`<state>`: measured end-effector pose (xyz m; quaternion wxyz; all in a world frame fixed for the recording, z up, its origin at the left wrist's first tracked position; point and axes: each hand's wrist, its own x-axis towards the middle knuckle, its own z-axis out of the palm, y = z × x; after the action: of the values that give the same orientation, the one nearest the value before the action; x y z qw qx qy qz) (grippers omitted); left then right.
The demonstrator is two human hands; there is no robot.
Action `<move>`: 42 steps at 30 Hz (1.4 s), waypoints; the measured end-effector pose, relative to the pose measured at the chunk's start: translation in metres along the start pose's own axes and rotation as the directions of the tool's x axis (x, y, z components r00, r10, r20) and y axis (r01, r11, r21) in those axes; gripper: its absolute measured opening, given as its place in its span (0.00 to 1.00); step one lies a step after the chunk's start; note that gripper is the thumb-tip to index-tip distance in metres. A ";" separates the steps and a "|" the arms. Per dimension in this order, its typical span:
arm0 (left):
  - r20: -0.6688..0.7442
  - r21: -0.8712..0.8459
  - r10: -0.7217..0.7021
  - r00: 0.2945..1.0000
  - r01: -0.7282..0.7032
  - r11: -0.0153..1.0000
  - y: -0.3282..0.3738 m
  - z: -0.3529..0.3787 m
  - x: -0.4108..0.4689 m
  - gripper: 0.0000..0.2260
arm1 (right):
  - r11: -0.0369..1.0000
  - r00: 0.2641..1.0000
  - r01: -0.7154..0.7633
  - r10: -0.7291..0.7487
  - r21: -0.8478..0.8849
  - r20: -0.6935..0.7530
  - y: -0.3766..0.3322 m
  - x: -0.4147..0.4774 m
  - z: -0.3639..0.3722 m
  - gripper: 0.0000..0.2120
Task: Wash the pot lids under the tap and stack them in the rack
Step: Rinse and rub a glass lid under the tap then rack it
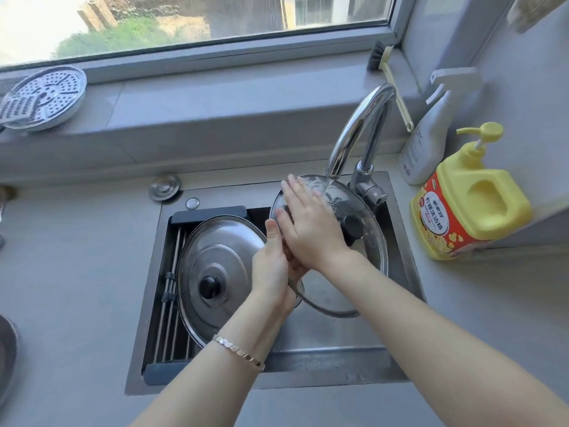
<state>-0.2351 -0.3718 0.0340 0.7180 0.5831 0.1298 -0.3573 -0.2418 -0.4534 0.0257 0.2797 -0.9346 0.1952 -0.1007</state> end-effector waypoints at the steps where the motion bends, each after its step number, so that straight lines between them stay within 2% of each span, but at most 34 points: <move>1: -0.012 -0.011 0.001 1.000 -0.001 1.000 0.002 0.000 0.003 0.20 | 1.000 1.000 -0.004 0.004 0.003 -0.002 -0.003 0.002 0.001 0.29; 5: -0.044 -0.135 0.015 0.999 -0.021 0.991 0.018 -0.010 0.016 0.24 | 0.951 0.950 0.307 -0.309 -0.044 -0.042 -0.002 -0.048 0.024 0.24; 7: -0.041 -0.204 0.029 0.999 -0.037 0.978 0.025 -0.019 0.017 0.24 | 0.933 0.936 0.350 -0.352 -0.080 -0.008 0.014 -0.067 0.029 0.26; 8: -0.040 -0.236 0.048 0.998 -0.057 0.970 0.027 -0.022 0.017 0.24 | 0.953 0.954 0.299 -0.300 -0.058 -0.015 0.024 -0.067 0.026 0.28; 10: -0.042 -0.280 0.073 0.996 -0.082 0.957 0.028 -0.025 0.012 0.24 | 0.998 0.999 0.039 -0.039 0.051 -0.003 0.042 -0.056 0.016 0.34; 12: -0.041 -0.298 0.070 0.997 -0.079 0.951 0.026 -0.025 0.007 0.25 | 0.970 0.977 -0.213 0.213 0.120 0.018 0.053 -0.042 0.007 0.35; 13: -0.043 -0.300 0.069 0.997 -0.079 0.951 0.026 -0.023 0.006 0.25 | 0.954 0.961 -0.278 0.277 0.111 0.024 0.051 -0.040 0.005 0.35; 14: -0.047 -0.302 0.068 0.997 -0.079 0.950 0.026 -0.020 0.005 0.24 | 0.956 0.959 -0.282 0.280 0.085 0.038 0.042 -0.041 0.005 0.35; 17: -0.075 -0.325 0.054 0.996 -0.075 0.943 0.024 -0.010 0.005 0.23 | 0.997 0.997 -0.079 0.078 0.015 0.013 0.001 -0.063 0.019 0.42; 19: -0.088 -0.348 0.046 0.995 -0.074 0.934 0.023 -0.006 0.006 0.23 | 0.999 0.999 -0.034 0.034 -0.018 0.020 -0.008 -0.069 0.022 0.45; 21: -0.095 -0.344 0.073 0.993 -0.102 0.934 0.022 -0.006 0.005 0.23 | 0.982 0.981 -0.188 0.188 0.003 0.037 0.008 -0.052 0.017 0.44; 23: -0.095 -0.328 0.095 0.991 -0.122 0.937 0.023 -0.009 0.002 0.24 | 0.886 0.891 -0.453 0.444 0.102 0.093 0.032 -0.028 0.004 0.39; 24: -0.094 -0.322 0.101 0.990 -0.126 0.938 0.023 -0.009 0.000 0.24 | 0.833 0.846 -0.533 0.525 0.146 0.093 0.040 -0.021 -0.001 0.35; 25: -0.095 -0.316 0.104 0.990 -0.129 0.940 0.024 -0.010 -0.001 0.24 | 0.818 0.833 -0.552 0.548 0.161 0.073 0.041 -0.019 -0.002 0.33; 27: -0.101 -0.319 0.099 0.990 -0.127 0.939 0.028 -0.009 0.002 0.24 | 0.892 0.899 -0.437 0.436 0.116 0.033 0.025 -0.031 0.005 0.33; 29: -0.110 -0.324 0.085 0.990 -0.117 0.939 0.031 -0.008 0.005 0.24 | 0.977 0.981 -0.191 0.193 0.091 -0.017 0.000 -0.057 0.016 0.36; 30: -0.112 -0.329 0.078 0.991 -0.111 0.938 0.031 -0.009 0.005 0.24 | 0.992 0.994 -0.109 0.110 0.063 -0.011 -0.003 -0.065 0.018 0.37; 31: -0.110 -0.333 0.073 0.991 -0.106 0.937 0.031 -0.011 0.005 0.24 | 0.996 0.996 -0.083 0.083 0.038 -0.012 0.001 -0.065 0.019 0.37; 32: -0.109 -0.336 0.069 0.992 -0.102 0.936 0.030 -0.013 0.004 0.24 | 0.993 0.993 -0.116 0.116 0.035 -0.022 0.011 -0.057 0.018 0.36; 35: -0.113 -0.314 0.058 0.992 -0.091 0.945 0.027 -0.021 -0.001 0.24 | 0.915 0.924 -0.380 0.382 0.134 0.014 0.042 -0.033 0.002 0.29; 37: -0.103 -0.294 0.047 0.994 -0.075 0.953 0.029 -0.025 -0.002 0.25 | 0.897 0.909 -0.414 0.416 0.155 0.025 0.044 -0.036 0.002 0.28; 38: -0.102 -0.286 0.039 0.994 -0.066 0.956 0.029 -0.027 -0.001 0.25 | 0.925 0.933 -0.360 0.360 0.122 0.020 0.038 -0.044 0.007 0.29; 40: -0.096 -0.262 0.024 0.995 -0.049 0.964 0.030 -0.028 0.002 0.25 | 0.989 0.991 -0.133 0.134 0.071 -0.010 0.022 -0.063 0.020 0.31; 42: -0.074 -0.230 0.012 0.997 -0.029 0.973 0.029 -0.027 0.004 0.25 | 0.999 1.000 -0.001 0.001 0.043 -0.015 0.022 -0.073 0.026 0.31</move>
<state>-0.2064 -0.3461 0.0453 0.7794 0.5096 0.1901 -0.3109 -0.3066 -0.4263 -0.0139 0.2982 -0.9276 0.1955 -0.1118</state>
